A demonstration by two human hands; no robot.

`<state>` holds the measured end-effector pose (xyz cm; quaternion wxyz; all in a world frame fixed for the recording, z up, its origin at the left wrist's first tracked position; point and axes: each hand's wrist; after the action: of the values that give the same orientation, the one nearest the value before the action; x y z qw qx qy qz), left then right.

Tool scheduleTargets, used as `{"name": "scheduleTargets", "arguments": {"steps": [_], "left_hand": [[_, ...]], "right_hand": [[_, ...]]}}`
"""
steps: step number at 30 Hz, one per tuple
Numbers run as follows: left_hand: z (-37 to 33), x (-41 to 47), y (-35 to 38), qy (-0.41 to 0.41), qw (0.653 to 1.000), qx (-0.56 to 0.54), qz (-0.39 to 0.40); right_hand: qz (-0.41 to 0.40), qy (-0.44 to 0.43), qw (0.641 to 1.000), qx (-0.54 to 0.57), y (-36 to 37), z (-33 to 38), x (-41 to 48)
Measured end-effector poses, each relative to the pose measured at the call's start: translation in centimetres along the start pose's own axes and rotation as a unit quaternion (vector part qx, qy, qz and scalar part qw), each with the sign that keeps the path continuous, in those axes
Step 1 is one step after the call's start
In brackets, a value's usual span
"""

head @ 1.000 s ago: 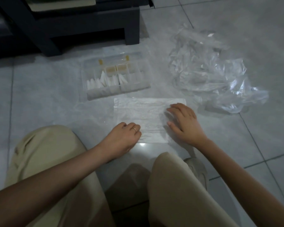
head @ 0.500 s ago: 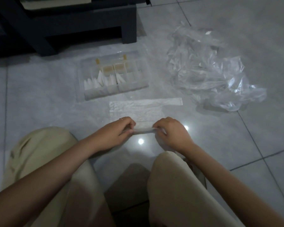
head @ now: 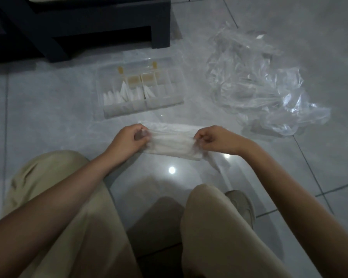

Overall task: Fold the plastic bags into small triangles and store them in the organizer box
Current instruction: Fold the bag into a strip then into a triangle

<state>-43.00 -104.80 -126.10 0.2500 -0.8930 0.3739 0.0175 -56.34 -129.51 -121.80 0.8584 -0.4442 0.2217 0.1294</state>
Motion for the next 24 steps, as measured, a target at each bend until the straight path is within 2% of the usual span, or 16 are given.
{"name": "scheduleTargets", "arguments": {"steps": [8,15,24], "left_hand": [[0.0,0.5,1.3,-0.020,0.991,0.100,-0.085],[-0.2,0.8,1.5,0.024,0.984,0.159,-0.079],[0.2,1.1,1.7,0.035,0.978,0.176,-0.105]], "right_hand": [[-0.036,0.064,0.991,-0.109,-0.4,-1.2,2.6],[-0.098,0.159,0.980,-0.074,0.6,-2.2,3.9],[-0.132,0.213,0.962,-0.107,0.7,-2.0,4.2]]}}
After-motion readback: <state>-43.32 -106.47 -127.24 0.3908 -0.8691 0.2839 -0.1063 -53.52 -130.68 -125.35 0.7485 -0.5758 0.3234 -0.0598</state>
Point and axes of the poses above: each hand's wrist, its own x-axis towards the middle knuckle, its own y-axis out of the palm, z = x × y, and after that the axes turned 11 degrees about -x, right-handed
